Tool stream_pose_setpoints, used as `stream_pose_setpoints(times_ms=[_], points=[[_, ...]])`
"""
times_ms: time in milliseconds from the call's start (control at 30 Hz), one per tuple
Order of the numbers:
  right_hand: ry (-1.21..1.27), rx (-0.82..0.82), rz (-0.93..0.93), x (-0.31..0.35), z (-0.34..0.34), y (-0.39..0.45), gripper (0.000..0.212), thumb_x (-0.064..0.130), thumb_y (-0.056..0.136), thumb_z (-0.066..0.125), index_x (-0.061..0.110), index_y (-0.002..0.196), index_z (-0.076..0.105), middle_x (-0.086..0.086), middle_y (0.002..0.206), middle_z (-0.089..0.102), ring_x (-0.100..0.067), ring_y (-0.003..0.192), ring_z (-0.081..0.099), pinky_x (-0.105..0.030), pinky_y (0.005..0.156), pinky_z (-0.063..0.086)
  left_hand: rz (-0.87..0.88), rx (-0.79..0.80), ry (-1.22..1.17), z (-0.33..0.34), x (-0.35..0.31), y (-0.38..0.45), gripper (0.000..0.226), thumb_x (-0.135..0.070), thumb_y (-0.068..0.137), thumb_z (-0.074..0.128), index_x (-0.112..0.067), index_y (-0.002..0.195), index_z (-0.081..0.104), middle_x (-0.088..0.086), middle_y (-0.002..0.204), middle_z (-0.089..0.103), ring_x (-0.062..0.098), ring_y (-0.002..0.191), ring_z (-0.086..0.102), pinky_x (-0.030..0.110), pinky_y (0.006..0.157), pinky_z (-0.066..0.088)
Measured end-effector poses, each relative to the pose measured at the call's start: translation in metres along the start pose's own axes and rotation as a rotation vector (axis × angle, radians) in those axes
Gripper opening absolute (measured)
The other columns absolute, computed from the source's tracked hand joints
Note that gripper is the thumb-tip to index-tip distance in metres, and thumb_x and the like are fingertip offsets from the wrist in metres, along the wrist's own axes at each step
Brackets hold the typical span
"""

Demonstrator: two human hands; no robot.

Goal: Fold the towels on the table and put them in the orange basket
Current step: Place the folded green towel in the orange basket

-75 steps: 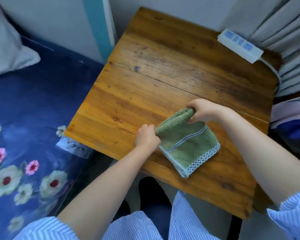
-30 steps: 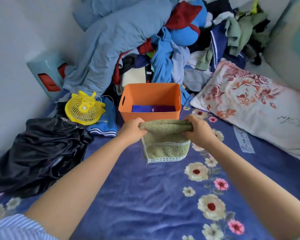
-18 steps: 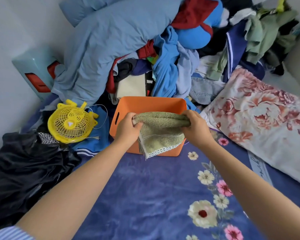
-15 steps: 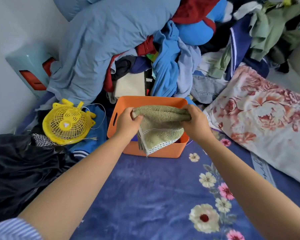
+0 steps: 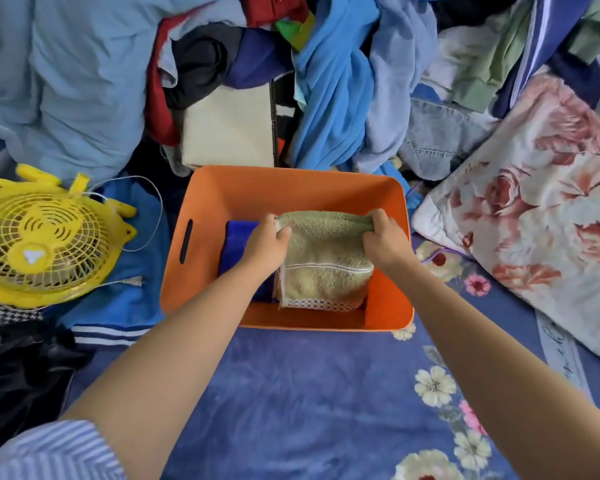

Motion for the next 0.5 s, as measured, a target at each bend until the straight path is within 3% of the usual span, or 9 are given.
stream_pose_setpoints(times_ms=[100, 167, 267, 367, 500], points=[[-0.084, 0.006, 0.138, -0.025, 0.021, 0.034, 0.04, 0.005, 0.089, 0.031, 0.005, 0.128, 0.037, -0.022, 0.13, 0.037, -0.04, 0.112, 0.044, -0.034, 0.082, 0.031, -0.058, 0.066, 0.068, 0.037, 0.02, 0.035, 0.036, -0.025, 0.098, 0.038, 0.006, 0.115, 0.042, 0.012, 0.087, 0.052, 0.032, 0.085, 0.052, 0.031, 0.064, 0.03], [-0.136, 0.015, 0.206, -0.036, 0.034, 0.052, 0.042, 0.005, 0.088, 0.032, 0.005, 0.13, 0.035, -0.023, 0.129, 0.038, -0.042, 0.114, 0.044, -0.04, 0.094, 0.034, -0.11, 0.096, 0.089, 0.055, 0.033, 0.055, 0.037, -0.027, 0.099, 0.037, 0.006, 0.115, 0.043, 0.01, 0.085, 0.051, 0.022, 0.069, 0.047, 0.031, 0.059, 0.029], [-0.184, 0.038, 0.25, -0.052, 0.056, 0.081, 0.043, 0.006, 0.088, 0.036, 0.004, 0.131, 0.032, -0.027, 0.129, 0.04, -0.045, 0.116, 0.043, -0.044, 0.097, 0.037, -0.155, 0.131, 0.126, 0.081, 0.048, 0.087, 0.036, -0.027, 0.098, 0.038, 0.004, 0.115, 0.045, 0.02, 0.113, 0.055, 0.032, 0.091, 0.056, 0.034, 0.063, 0.037], [-0.22, 0.038, 0.354, -0.073, 0.073, 0.097, 0.047, 0.007, 0.089, 0.04, 0.006, 0.134, 0.027, -0.025, 0.137, 0.03, -0.044, 0.124, 0.038, -0.045, 0.101, 0.035, -0.202, 0.175, 0.123, 0.103, 0.059, 0.108, 0.037, -0.028, 0.098, 0.039, 0.001, 0.119, 0.045, 0.018, 0.118, 0.055, 0.03, 0.092, 0.054, 0.035, 0.07, 0.039], [-0.252, -0.041, 0.393, -0.093, 0.086, 0.114, 0.053, 0.008, 0.09, 0.045, -0.002, 0.136, 0.021, -0.027, 0.14, 0.027, -0.042, 0.129, 0.033, -0.046, 0.108, 0.03, -0.248, 0.176, 0.127, 0.123, 0.069, 0.129, 0.039, -0.027, 0.099, 0.036, -0.002, 0.128, 0.04, 0.016, 0.126, 0.052, 0.032, 0.112, 0.052, 0.035, 0.083, 0.043]])
Point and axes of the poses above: each hand's wrist, its own y-axis towards the middle knuckle, its own z-axis out of the palm, x = y × z, the point moved 10 cm from there along y, towards the middle knuckle
